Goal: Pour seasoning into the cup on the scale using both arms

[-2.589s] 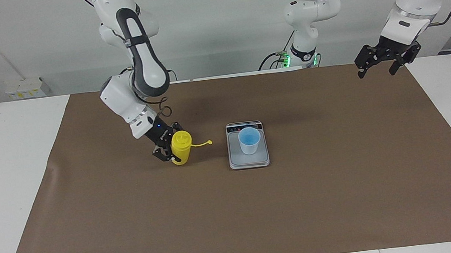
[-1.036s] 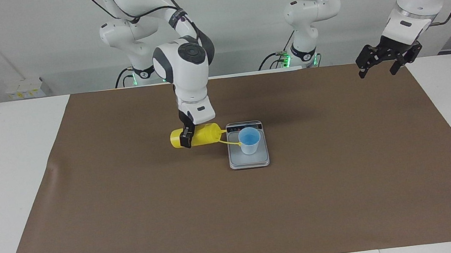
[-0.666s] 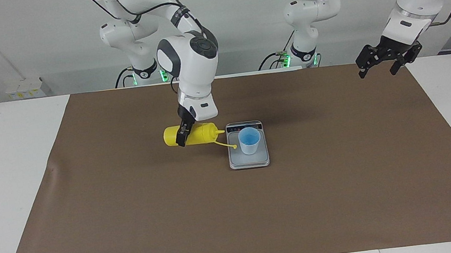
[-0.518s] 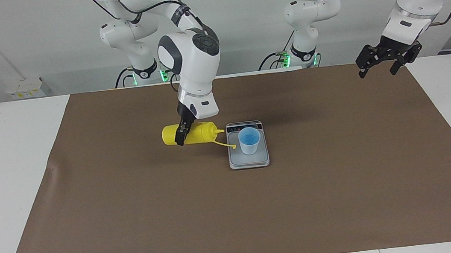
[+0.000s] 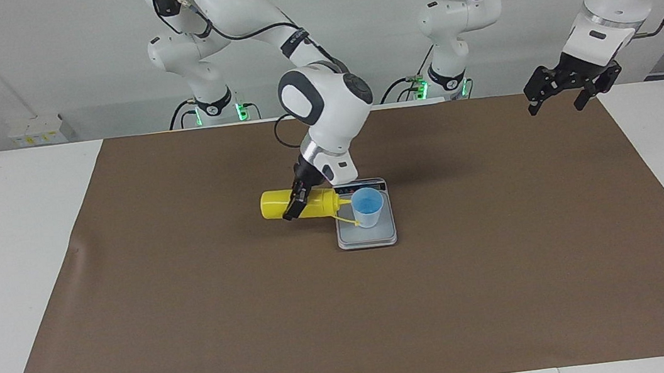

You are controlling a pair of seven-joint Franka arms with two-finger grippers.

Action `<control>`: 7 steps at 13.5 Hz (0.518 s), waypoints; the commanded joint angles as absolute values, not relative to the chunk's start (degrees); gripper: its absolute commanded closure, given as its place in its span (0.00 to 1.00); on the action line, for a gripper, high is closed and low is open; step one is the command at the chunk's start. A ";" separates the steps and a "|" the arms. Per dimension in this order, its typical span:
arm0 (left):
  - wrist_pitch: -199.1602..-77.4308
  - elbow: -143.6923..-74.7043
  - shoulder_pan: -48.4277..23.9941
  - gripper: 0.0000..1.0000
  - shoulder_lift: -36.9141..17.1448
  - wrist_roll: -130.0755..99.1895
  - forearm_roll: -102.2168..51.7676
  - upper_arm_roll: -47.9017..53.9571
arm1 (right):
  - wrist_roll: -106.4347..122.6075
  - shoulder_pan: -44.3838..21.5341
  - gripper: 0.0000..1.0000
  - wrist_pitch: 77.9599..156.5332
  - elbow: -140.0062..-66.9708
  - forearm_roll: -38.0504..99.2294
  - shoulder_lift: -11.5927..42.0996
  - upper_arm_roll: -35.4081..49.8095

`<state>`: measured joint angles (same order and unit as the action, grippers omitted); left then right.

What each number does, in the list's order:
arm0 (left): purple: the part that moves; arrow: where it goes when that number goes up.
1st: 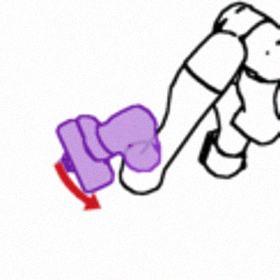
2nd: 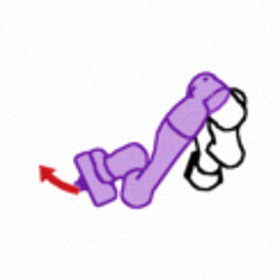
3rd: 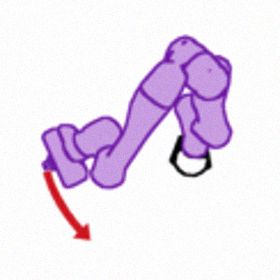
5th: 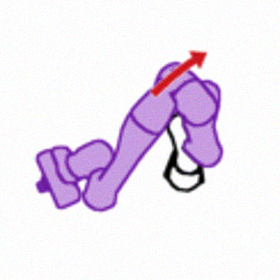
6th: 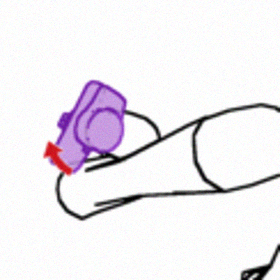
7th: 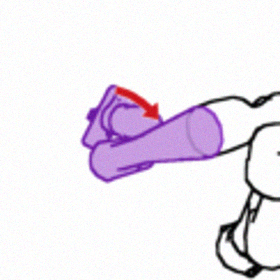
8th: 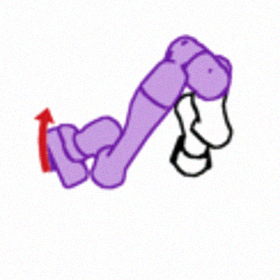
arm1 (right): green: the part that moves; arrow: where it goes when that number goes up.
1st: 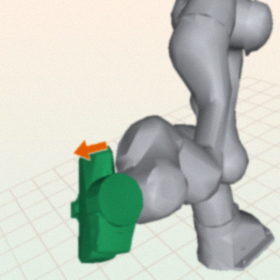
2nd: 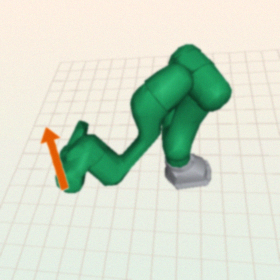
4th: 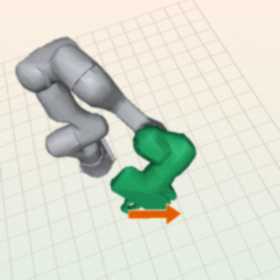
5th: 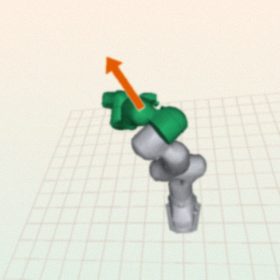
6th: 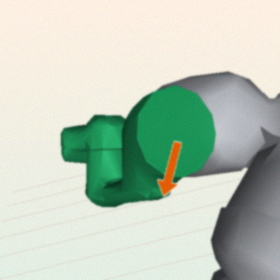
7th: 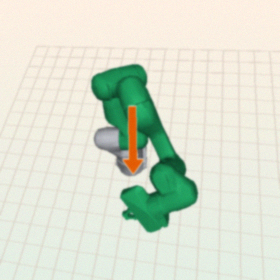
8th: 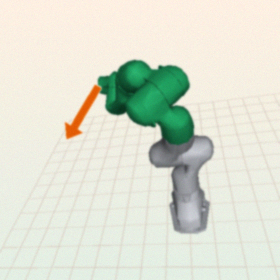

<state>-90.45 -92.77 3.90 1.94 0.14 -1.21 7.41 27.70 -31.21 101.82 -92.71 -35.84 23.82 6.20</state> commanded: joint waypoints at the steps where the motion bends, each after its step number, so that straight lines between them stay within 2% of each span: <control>1: -89.91 -93.16 4.57 0.00 2.46 0.44 -0.88 7.82 | 28.65 -31.11 1.00 100.19 -89.47 -41.12 24.61 6.85; 7: -89.91 -93.16 4.57 0.00 2.46 0.44 -0.88 7.82 | 32.25 -33.48 1.00 100.55 -89.73 -46.84 26.10 7.03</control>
